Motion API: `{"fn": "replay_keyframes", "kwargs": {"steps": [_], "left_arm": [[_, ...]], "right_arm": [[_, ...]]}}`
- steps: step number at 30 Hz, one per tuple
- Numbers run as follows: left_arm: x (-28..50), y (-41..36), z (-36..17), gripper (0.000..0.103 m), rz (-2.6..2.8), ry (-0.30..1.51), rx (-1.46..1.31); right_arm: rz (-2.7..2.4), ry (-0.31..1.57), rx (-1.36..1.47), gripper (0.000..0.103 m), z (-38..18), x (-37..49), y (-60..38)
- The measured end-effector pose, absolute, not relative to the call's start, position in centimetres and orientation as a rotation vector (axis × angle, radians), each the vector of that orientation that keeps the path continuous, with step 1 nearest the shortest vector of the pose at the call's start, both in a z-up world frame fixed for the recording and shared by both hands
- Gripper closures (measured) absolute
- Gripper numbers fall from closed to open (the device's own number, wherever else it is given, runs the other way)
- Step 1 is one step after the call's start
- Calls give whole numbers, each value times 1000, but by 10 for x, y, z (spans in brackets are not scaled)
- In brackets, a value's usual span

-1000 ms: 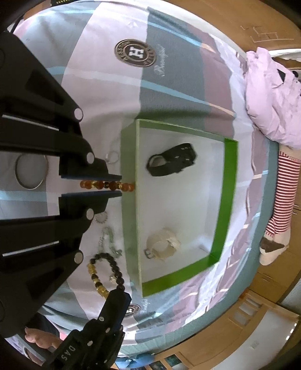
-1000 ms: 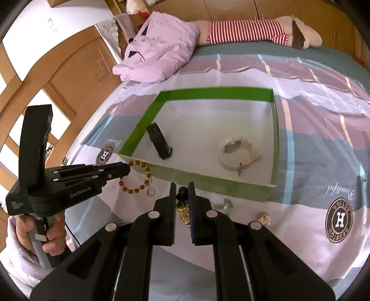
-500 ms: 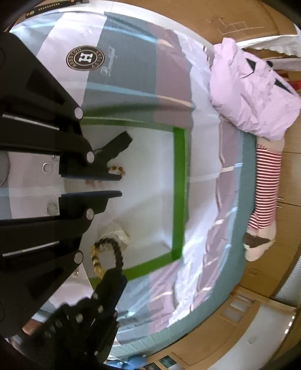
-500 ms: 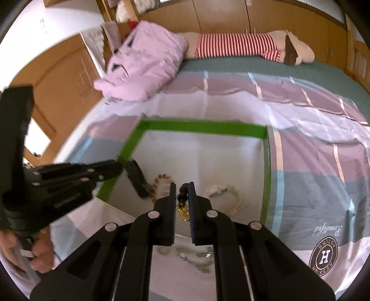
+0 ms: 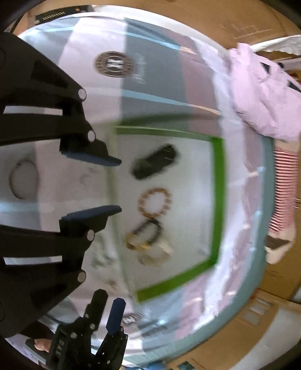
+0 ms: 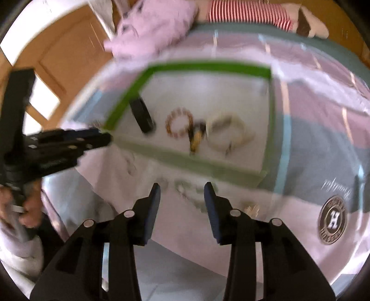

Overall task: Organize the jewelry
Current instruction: 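Lift both bracelets into the green box and open both tools, then grasp the small silver pendant with the right tool while the left tool approaches a silver ring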

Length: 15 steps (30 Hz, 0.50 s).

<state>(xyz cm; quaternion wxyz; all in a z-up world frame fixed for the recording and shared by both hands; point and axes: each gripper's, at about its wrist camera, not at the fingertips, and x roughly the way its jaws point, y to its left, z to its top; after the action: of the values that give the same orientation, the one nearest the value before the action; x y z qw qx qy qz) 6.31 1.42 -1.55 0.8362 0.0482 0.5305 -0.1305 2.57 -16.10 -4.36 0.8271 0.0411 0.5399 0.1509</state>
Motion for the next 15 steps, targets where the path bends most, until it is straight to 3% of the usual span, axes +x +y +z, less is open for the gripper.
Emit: {"fn": "replay_keyframes", "kwargs": {"steps": [7, 10, 15], "left_arm": [[72, 33, -64, 65, -191, 1265, 81], [75, 38, -64, 53, -166, 1265, 69], [79, 42, -65, 51, -150, 1267, 68]], "right_arm": [[211, 1245, 28, 63, -98, 41, -153], [312, 1318, -36, 71, -93, 32, -139], [440, 1353, -76, 75, -81, 16, -127]]}}
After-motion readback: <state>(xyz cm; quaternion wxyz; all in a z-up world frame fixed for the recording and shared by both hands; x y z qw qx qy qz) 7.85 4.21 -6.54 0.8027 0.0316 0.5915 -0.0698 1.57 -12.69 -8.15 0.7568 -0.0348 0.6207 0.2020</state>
